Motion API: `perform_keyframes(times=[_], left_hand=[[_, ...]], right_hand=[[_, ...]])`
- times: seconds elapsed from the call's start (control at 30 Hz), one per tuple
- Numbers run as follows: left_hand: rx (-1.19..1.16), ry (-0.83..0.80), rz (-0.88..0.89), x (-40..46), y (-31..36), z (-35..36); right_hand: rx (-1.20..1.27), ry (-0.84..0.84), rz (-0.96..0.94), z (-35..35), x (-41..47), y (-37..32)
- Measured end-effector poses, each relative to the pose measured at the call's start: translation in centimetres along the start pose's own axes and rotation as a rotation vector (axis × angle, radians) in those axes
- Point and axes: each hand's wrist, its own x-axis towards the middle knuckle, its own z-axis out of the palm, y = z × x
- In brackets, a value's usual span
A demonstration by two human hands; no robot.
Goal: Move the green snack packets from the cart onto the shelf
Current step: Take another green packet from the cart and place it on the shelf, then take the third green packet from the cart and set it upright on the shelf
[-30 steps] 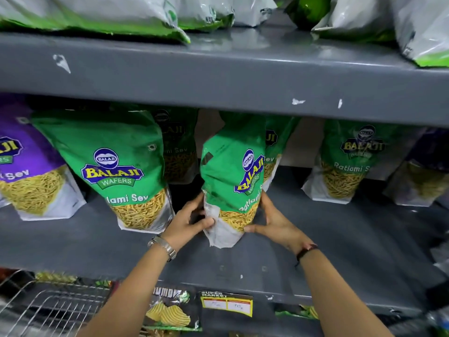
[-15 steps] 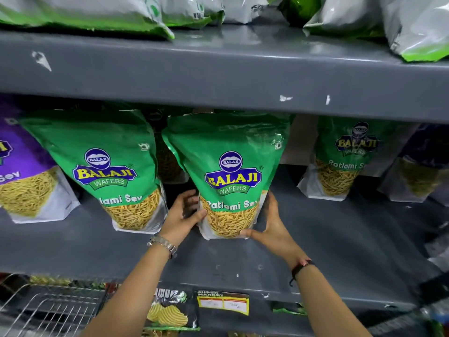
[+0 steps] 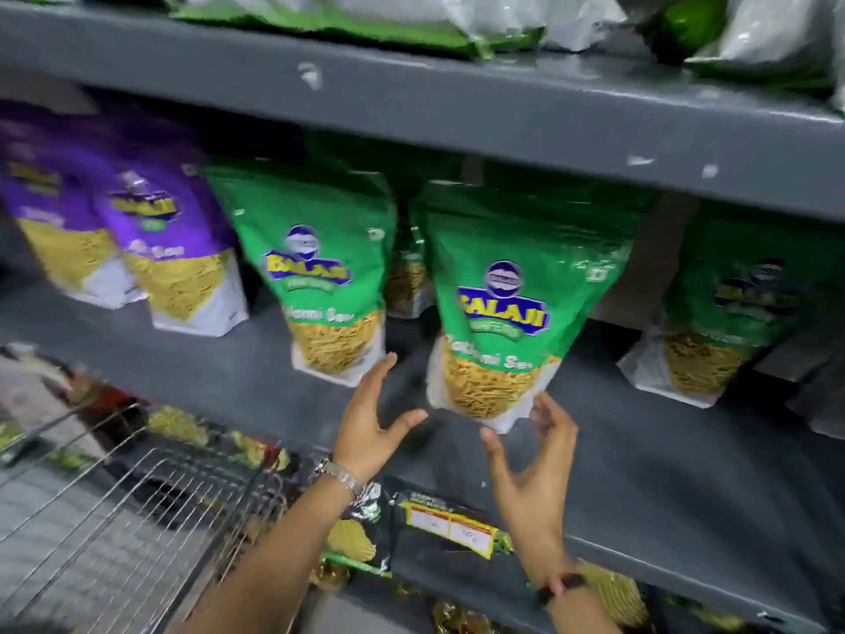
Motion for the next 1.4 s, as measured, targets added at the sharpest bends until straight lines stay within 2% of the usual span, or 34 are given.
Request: perform_keyframes(times=[0.1,0.17,0.3,0.37,0.43,0.5,0.57,0.67,0.73,0.77,0.83,0.9,1.0,1.1,1.27,1.4], left_hand=[[0.071,0.152,-0.053,-3.6,-2.0,-5.2],[0.125,0.281,-0.163,-6.8,-4.0,-10.0],[0.244,0.594,-0.507,-15.3,-9.7,-20.7],[0.294,0.715,-0.644,-19.0,-12.1,-23.7],[0.265,0.86,-0.8,-23.5,-14.6,-26.9],[0.132,0.957,-0.928,-27.3,-17.8,-29.5],[-0.003,0.958,-1.065,-30.5,-21.6,-30.7],[-0.057,0.889,-1.249,-32.6,-27.1,-31.6],[-0.057,0.868,-1.235,-32.3,-29.1,-32.0],[-0.053,0.885,-1.17,-31.9,-30.1,-32.3],[-0.064,0.907,-1.126,-31.1,-32.1,-32.4],[-0.126,0.955,-1.086,-30.4,-34.0,-32.5],[-0.214,1.021,-1.106,-29.5,-34.9,-32.4],[-0.255,1.056,-1.103,-29.0,-34.7,-32.7],[-0.275,0.922,-1.103,-27.9,-31.4,-33.8],[-0.18,0.822,-0.937,-25.5,-24.9,-34.5]], right_hand=[[0.029,-0.262,-0.133,3.9,-3.3,-1.7],[0.009,-0.495,-0.169,8.0,-5.0,-2.8],[-0.072,-0.947,-0.235,18.9,-9.0,-4.9],[-0.115,-1.106,-0.265,23.1,-10.3,-5.5],[-0.116,-1.309,-0.274,28.7,-13.1,-6.1],[-0.16,-1.461,-0.271,34.4,-16.2,-6.0],[-0.229,-1.582,-0.268,38.9,-19.1,-5.5],[-0.348,-1.74,-0.238,45.2,-23.7,-4.0],[-0.415,-1.831,-0.25,48.3,-26.3,-2.7],[-0.449,-1.884,-0.253,49.6,-27.4,-2.0],[-0.44,-1.994,-0.195,51.6,-29.3,-0.9],[-0.38,-2.033,-0.12,53.1,-31.1,0.4],[-0.332,-1.932,-0.032,53.9,-32.7,1.5],[-0.329,-1.836,-0.088,53.5,-32.5,1.8],[-0.3,-1.813,-0.018,50.8,-29.7,0.3],[-0.203,-1.703,-0.026,45.9,-24.9,-3.5]])
